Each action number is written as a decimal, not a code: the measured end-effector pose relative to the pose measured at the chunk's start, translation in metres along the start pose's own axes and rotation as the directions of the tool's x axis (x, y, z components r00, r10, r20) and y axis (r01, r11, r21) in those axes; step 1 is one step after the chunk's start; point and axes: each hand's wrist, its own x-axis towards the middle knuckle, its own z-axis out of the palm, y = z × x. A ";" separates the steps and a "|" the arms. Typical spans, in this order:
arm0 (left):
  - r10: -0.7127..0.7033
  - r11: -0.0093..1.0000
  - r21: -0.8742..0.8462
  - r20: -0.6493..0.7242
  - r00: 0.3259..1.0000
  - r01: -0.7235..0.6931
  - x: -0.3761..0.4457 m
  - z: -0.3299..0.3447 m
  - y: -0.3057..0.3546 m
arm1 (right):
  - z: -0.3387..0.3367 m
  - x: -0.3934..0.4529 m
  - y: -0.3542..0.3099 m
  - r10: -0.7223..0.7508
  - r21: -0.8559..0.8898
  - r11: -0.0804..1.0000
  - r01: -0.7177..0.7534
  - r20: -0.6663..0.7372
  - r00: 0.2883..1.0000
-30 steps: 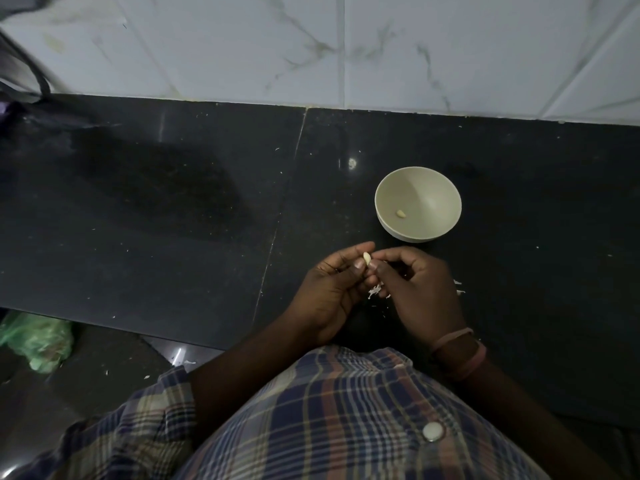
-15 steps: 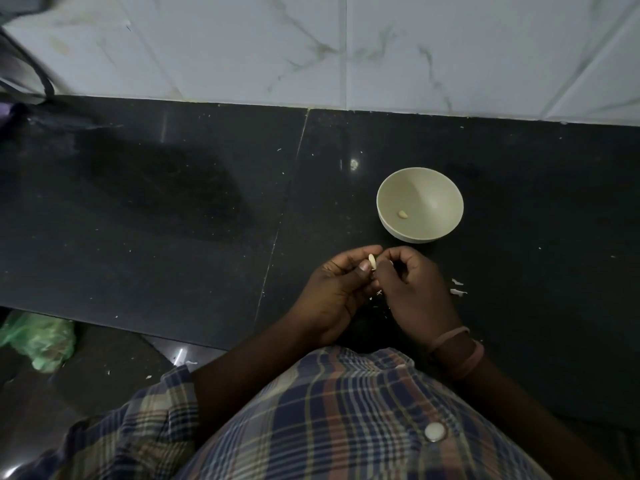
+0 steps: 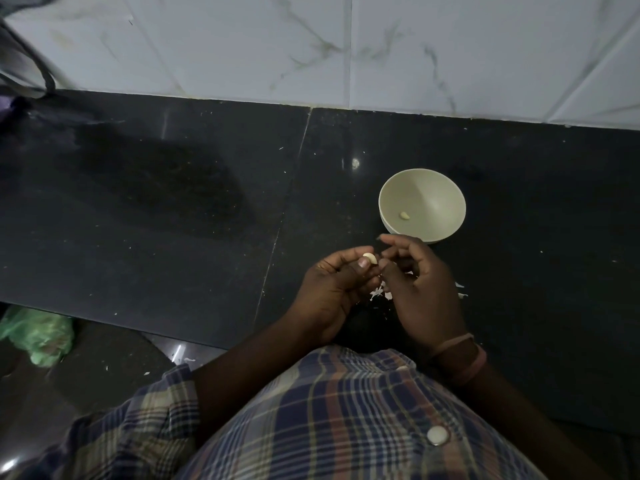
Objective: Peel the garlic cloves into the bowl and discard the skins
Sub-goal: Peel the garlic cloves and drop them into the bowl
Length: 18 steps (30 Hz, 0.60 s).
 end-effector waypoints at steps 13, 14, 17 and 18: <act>0.080 0.993 0.082 0.015 0.997 -0.081 -0.001 0.000 0.001 | 0.001 0.000 0.004 -0.137 -0.161 0.978 0.132 -0.019 0.990; 0.084 0.992 0.094 0.015 0.996 -0.085 -0.001 -0.001 0.001 | 0.001 0.000 0.005 -0.136 -0.157 0.979 0.130 -0.028 0.990; 0.108 0.985 0.132 0.006 0.994 -0.108 -0.002 -0.001 -0.001 | 0.001 0.000 0.006 -0.101 -0.117 0.989 0.095 -0.045 0.994; 0.126 0.982 0.144 0.003 0.992 -0.125 -0.003 -0.001 -0.001 | 0.001 0.000 0.006 -0.094 -0.109 0.990 0.088 -0.050 0.994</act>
